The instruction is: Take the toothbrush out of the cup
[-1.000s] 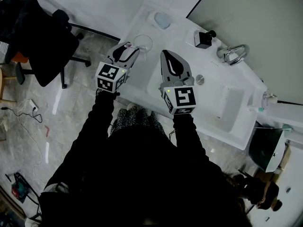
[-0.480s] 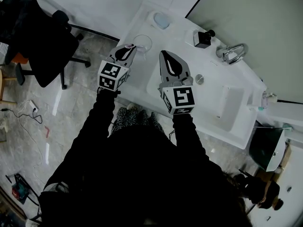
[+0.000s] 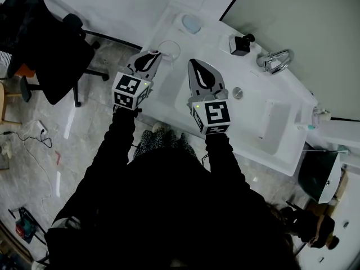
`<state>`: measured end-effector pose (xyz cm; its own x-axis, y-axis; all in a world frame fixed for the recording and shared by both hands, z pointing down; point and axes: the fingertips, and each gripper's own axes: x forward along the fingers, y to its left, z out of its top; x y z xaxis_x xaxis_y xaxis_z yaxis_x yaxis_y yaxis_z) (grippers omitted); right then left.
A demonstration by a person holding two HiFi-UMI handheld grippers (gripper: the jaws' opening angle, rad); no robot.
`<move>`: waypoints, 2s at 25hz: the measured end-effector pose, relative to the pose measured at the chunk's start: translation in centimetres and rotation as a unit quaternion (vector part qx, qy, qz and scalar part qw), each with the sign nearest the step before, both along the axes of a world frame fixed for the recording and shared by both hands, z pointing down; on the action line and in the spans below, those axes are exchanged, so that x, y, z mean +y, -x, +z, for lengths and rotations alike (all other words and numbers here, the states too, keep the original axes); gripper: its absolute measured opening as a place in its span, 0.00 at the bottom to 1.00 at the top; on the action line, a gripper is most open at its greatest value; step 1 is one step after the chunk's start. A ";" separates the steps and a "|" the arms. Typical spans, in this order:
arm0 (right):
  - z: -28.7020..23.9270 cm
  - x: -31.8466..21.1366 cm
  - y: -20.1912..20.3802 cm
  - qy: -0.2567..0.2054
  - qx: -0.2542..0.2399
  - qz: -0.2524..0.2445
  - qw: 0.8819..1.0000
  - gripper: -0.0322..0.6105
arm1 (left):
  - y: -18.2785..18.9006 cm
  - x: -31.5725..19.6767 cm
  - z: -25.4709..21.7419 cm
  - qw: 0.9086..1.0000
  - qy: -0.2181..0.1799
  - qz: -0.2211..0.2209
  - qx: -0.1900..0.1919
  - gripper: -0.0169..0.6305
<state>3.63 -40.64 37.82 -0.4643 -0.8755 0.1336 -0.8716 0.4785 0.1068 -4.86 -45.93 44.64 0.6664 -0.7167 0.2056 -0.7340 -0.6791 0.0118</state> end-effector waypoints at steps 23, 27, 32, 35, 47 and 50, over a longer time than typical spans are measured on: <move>2.4 0.8 2.0 0.017 0.022 -0.035 0.999 0.15 | -0.5 6.3 -10.0 0.996 -0.032 0.073 0.031 0.09; 3.4 0.8 2.3 0.034 0.026 -0.038 0.998 0.19 | -1.3 7.2 -11.3 0.994 -0.044 0.098 0.027 0.09; 4.1 0.6 2.6 0.039 0.040 -0.041 0.998 0.19 | -2.6 8.4 -11.6 0.989 -0.039 0.140 0.010 0.09; 4.8 0.6 2.8 0.046 0.048 -0.046 0.997 0.19 | -3.1 8.8 -11.4 0.988 -0.037 0.150 0.014 0.09; 5.1 1.5 3.2 0.036 0.073 -0.061 0.995 0.12 | -3.8 9.1 -12.3 0.987 -0.038 0.145 0.052 0.09; 5.1 1.7 3.1 0.038 0.074 -0.064 0.994 0.12 | -4.2 9.3 -12.6 0.987 -0.045 0.137 0.075 0.09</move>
<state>0.53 -38.89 42.95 -0.5410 -0.7957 0.2723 -0.7806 0.5956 0.1896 -0.67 -36.60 32.00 0.8554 -0.5169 0.0328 -0.5179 -0.8546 0.0373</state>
